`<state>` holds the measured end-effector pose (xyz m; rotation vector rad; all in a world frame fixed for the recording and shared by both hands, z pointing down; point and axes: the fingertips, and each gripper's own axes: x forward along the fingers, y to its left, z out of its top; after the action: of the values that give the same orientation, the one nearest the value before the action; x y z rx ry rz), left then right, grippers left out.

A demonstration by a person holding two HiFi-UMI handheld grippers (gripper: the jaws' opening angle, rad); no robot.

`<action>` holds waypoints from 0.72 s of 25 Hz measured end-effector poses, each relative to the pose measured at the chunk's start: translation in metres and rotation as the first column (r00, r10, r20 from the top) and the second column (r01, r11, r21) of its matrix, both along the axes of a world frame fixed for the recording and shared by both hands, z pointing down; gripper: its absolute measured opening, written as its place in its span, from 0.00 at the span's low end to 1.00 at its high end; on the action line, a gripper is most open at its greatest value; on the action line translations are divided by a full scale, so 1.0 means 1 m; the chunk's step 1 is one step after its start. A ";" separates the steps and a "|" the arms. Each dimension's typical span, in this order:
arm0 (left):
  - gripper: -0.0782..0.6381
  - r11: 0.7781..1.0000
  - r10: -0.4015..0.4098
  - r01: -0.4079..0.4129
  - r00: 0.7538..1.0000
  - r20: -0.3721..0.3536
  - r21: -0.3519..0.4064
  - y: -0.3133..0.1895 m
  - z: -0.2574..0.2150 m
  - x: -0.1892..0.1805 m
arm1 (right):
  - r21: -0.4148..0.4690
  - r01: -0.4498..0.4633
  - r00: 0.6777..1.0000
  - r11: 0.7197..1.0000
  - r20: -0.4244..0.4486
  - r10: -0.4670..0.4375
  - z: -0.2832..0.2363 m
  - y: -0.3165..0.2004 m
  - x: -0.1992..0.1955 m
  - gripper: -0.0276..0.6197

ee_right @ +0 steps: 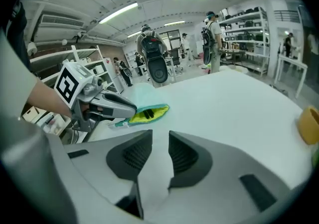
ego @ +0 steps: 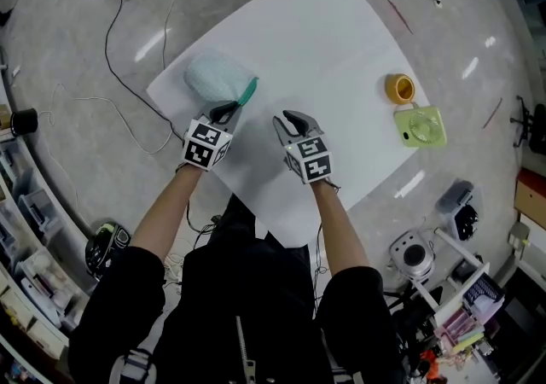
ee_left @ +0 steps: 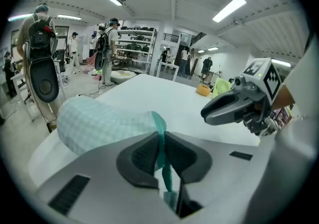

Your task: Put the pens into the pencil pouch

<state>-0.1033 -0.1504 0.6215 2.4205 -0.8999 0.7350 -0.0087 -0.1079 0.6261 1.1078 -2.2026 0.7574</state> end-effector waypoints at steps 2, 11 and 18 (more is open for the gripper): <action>0.18 0.999 0.027 -0.029 0.997 0.079 0.022 0.002 0.011 -0.001 | -0.002 -0.019 1.000 1.000 -0.005 0.019 -0.003 0.008 0.009 0.21; 0.21 0.998 -0.022 0.012 0.987 0.157 0.060 0.009 0.025 0.006 | 0.027 -0.057 0.998 0.998 -0.019 0.058 -0.021 0.029 0.055 0.20; 0.25 0.991 -0.107 0.095 0.986 0.131 0.099 0.026 -0.010 0.009 | 0.064 -0.098 0.995 0.993 -0.002 0.098 -0.040 0.038 0.086 0.19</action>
<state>-0.0945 -0.1243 0.6119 2.4068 -1.1253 0.8459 0.0770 -0.0699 0.5863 1.2556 -2.1953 0.7292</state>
